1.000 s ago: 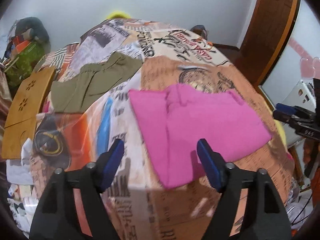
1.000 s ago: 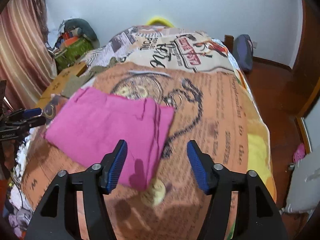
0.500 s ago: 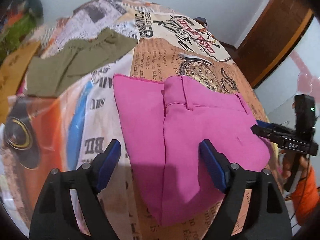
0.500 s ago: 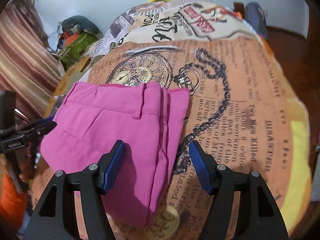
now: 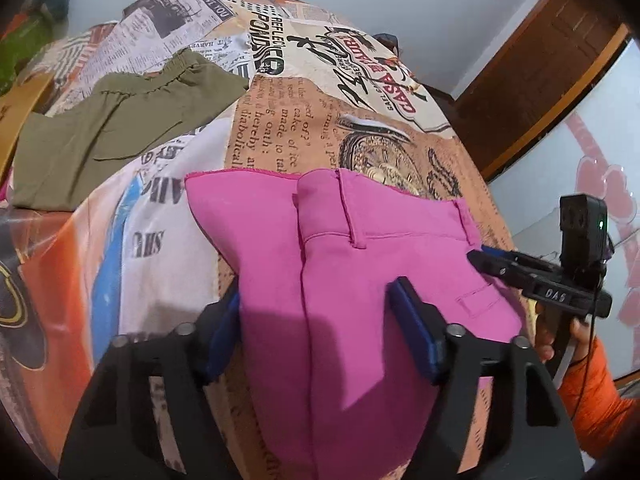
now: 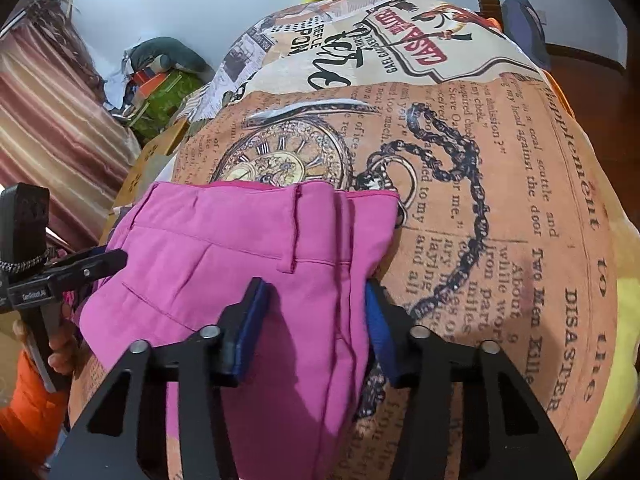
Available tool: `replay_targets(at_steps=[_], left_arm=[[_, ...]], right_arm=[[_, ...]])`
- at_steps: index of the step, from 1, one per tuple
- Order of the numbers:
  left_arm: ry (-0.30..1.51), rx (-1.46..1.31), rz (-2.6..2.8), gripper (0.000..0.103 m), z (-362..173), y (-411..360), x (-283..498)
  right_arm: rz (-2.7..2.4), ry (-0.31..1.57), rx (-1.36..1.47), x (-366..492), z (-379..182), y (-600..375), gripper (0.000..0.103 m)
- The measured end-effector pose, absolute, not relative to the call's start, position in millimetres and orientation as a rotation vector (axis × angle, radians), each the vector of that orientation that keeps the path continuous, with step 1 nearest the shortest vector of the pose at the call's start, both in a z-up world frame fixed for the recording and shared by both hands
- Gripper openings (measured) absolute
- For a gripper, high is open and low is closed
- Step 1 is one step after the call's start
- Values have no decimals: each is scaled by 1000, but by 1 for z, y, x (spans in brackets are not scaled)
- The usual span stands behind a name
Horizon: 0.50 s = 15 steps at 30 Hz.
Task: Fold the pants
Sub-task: 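Close the left gripper on the pants waistband while right gripper grasps beside it, then lift the folded pink pants with both grippers and carry them toward the olive pants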
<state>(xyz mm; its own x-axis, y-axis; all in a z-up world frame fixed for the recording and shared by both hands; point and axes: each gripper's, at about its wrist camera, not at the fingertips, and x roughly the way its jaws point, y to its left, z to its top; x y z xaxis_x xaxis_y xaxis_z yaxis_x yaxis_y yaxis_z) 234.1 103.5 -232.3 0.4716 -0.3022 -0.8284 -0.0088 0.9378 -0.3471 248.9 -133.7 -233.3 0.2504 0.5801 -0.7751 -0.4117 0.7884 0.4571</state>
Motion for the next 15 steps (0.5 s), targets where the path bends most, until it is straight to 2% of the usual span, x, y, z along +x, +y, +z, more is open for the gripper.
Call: replay_targets(at_steps=[3, 5, 7, 11, 15], left_arm=[[1071, -339, -181, 52, -231, 102, 236], [1062, -310, -164, 36, -227, 98, 236], [1051, -265, -153, 29, -222, 93, 236], [1019, -179, -131, 18, -209, 83, 231], [975, -155, -134, 15, -190, 79, 222]], right_arm=[[669, 1113, 148, 248, -228, -132, 29], [656, 1098, 113, 246, -223, -129, 23], [647, 1081, 89, 247, -218, -128, 15], [648, 1048, 74, 246, -205, -130, 11], [655, 999, 63, 242, -185, -128, 9]])
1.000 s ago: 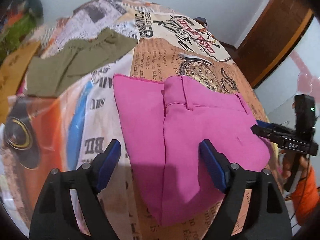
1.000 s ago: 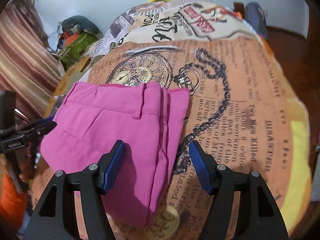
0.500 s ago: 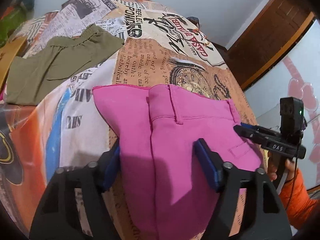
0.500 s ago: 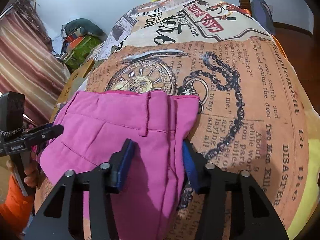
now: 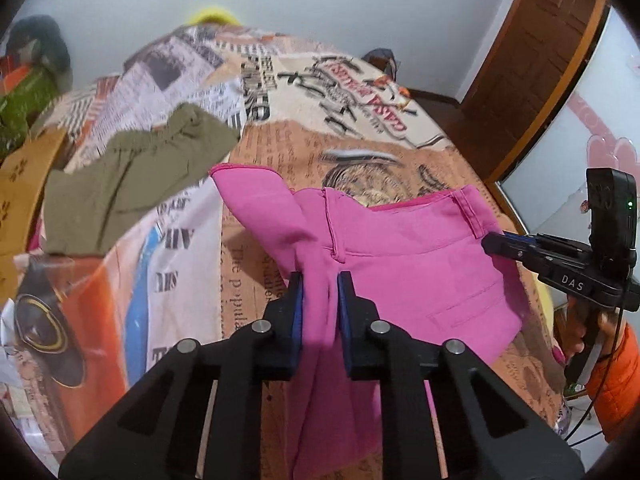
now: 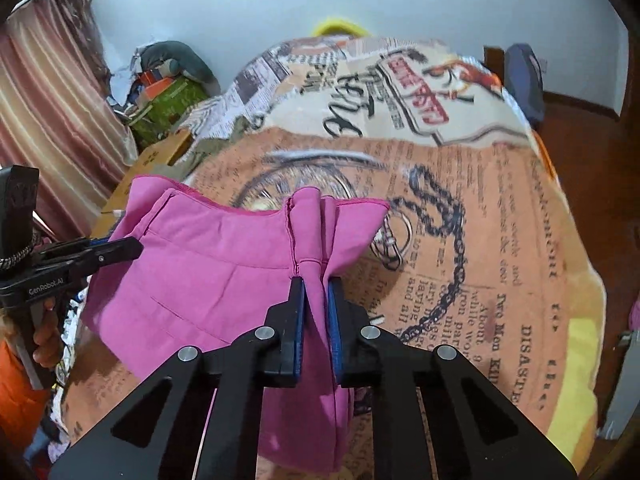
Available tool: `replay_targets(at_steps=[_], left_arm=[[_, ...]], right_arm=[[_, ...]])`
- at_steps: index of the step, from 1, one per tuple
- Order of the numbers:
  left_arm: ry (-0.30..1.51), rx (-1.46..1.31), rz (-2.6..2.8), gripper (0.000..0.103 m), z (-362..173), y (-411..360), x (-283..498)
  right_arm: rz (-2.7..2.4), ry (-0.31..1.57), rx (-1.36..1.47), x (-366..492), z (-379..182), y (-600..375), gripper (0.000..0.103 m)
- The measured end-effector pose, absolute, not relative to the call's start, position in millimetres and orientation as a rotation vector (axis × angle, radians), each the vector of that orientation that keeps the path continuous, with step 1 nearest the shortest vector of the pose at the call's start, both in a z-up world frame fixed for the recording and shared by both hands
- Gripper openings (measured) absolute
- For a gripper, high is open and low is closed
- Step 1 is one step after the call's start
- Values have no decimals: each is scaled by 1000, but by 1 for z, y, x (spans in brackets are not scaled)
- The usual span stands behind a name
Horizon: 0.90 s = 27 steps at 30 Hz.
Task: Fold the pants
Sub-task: 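Lift the folded pink pants with both grippers and carry them toward the olive pants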
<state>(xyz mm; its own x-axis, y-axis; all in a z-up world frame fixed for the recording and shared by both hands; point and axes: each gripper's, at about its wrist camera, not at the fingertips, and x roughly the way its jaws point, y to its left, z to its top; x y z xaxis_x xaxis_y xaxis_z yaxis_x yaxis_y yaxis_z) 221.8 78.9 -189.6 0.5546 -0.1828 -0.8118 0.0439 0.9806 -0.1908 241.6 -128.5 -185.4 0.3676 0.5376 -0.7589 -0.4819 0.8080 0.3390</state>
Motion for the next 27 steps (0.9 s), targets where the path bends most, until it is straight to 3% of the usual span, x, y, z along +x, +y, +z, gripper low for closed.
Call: replay_targets(at_steps=[11, 27], left_arm=[[842, -81, -95, 11, -131, 85, 198], [713, -106, 45, 11, -77, 173, 232]], right_arm=[[692, 852, 38, 235, -125, -105, 9], [796, 708, -23, 285, -78, -15, 8]])
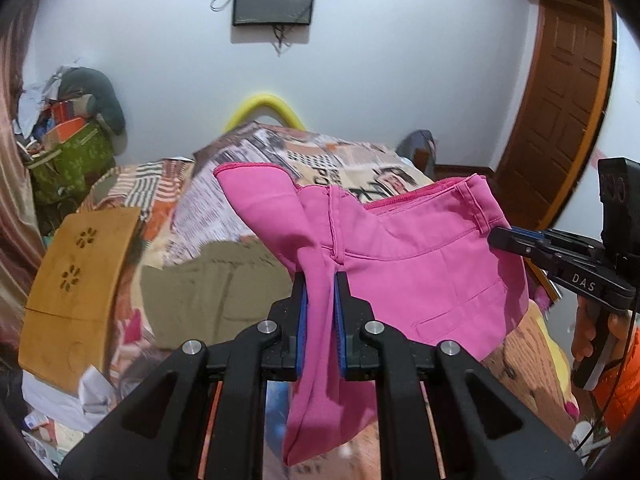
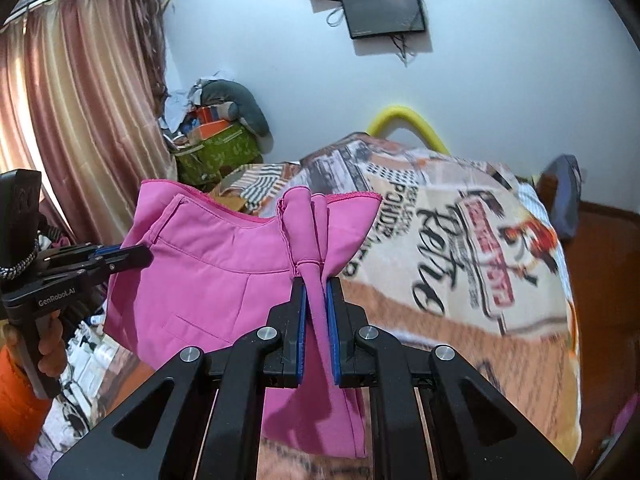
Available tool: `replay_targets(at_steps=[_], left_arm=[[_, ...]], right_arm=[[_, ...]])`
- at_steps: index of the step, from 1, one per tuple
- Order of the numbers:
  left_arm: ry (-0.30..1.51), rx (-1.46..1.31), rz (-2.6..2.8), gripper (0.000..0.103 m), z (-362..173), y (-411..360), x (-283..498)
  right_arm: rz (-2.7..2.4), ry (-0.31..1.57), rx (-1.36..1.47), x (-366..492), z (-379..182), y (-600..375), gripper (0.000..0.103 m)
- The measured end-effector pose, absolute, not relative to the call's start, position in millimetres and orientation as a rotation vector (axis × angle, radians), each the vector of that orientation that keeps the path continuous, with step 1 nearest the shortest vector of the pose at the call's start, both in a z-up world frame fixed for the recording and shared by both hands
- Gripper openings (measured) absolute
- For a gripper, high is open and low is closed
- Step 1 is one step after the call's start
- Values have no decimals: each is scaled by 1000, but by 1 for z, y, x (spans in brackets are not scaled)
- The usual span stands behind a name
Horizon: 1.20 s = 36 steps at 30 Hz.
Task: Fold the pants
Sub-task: 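Lift the folded pink pants with both grippers and carry them toward the olive pants, then lower the pants onto the pile and open both grippers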
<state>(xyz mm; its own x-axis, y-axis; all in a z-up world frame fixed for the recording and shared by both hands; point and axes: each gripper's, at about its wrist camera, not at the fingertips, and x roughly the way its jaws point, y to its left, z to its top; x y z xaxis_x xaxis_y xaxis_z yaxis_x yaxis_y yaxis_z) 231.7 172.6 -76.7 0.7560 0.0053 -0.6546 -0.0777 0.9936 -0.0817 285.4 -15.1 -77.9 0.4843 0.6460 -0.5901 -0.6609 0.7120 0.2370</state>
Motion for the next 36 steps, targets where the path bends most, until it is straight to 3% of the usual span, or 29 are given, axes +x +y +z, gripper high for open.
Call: replay_targets(at_steps=[13, 31, 36], left_arm=[[761, -163, 123, 11, -122, 264, 300], [976, -236, 227, 12, -269, 367, 369], [964, -281, 221, 21, -285, 378, 362]], right_arm=[[846, 749, -85, 344, -114, 81, 8], [802, 919, -288, 406, -227, 193, 8], [780, 962, -301, 412, -240, 192, 10]])
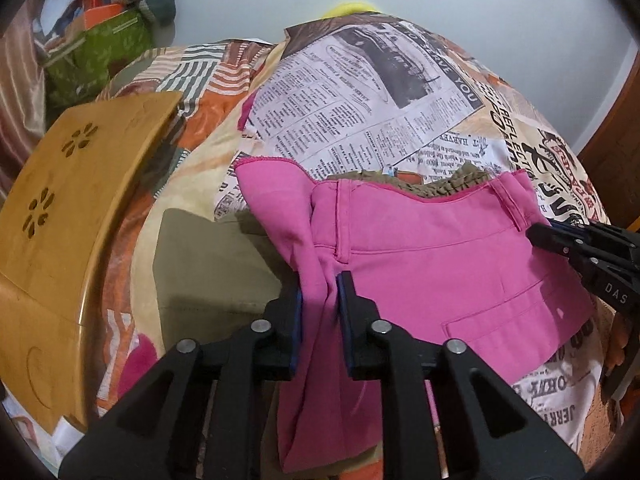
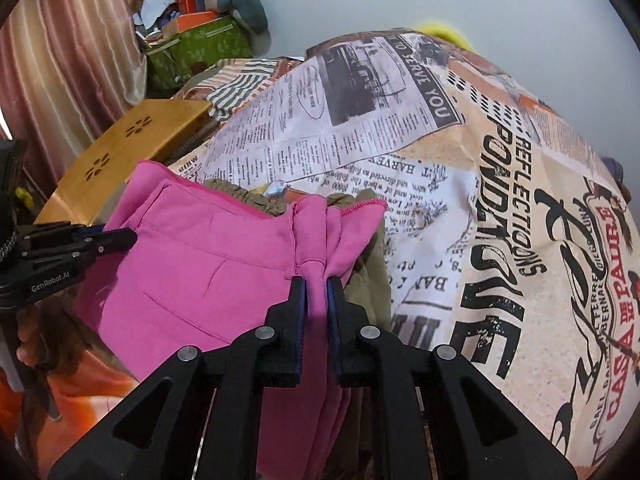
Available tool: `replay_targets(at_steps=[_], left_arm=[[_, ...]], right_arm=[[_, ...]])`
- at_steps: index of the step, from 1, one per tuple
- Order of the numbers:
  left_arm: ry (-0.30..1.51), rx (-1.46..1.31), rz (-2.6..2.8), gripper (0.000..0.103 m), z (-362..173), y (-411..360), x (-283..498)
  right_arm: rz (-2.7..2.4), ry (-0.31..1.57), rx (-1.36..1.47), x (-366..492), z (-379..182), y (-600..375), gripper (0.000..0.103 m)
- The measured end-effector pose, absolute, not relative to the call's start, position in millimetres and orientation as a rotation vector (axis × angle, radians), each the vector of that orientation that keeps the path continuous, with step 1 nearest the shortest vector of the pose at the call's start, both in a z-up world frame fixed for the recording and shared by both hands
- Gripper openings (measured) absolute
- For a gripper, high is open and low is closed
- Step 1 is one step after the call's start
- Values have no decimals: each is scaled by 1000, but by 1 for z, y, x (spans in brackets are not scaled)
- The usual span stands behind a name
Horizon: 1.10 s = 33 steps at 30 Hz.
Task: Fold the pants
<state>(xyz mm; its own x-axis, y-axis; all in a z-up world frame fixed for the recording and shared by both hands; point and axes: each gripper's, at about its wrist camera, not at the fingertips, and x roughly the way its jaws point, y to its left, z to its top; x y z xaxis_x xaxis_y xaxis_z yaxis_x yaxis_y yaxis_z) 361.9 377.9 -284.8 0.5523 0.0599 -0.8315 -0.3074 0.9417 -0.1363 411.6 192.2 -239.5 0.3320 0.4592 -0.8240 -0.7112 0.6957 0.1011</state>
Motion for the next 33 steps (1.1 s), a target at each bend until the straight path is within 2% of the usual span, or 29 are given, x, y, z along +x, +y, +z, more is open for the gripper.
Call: replay_targets(at_steps=[5, 7, 15, 23, 33], left_arm=[[964, -278, 244, 33, -282, 381, 350], [975, -265, 260, 34, -281, 383, 346], [982, -230, 315, 34, -255, 385, 314], [820, -150, 277, 34, -158, 331, 268], [521, -67, 274, 34, -19, 246, 166]], right_arm=[[753, 951, -372, 405, -235, 191, 18], [731, 942, -394, 401, -232, 186, 22], [708, 917, -400, 389, -203, 166, 23], [762, 771, -285, 344, -119, 139, 23], [849, 484, -196, 235, -6, 89, 23]])
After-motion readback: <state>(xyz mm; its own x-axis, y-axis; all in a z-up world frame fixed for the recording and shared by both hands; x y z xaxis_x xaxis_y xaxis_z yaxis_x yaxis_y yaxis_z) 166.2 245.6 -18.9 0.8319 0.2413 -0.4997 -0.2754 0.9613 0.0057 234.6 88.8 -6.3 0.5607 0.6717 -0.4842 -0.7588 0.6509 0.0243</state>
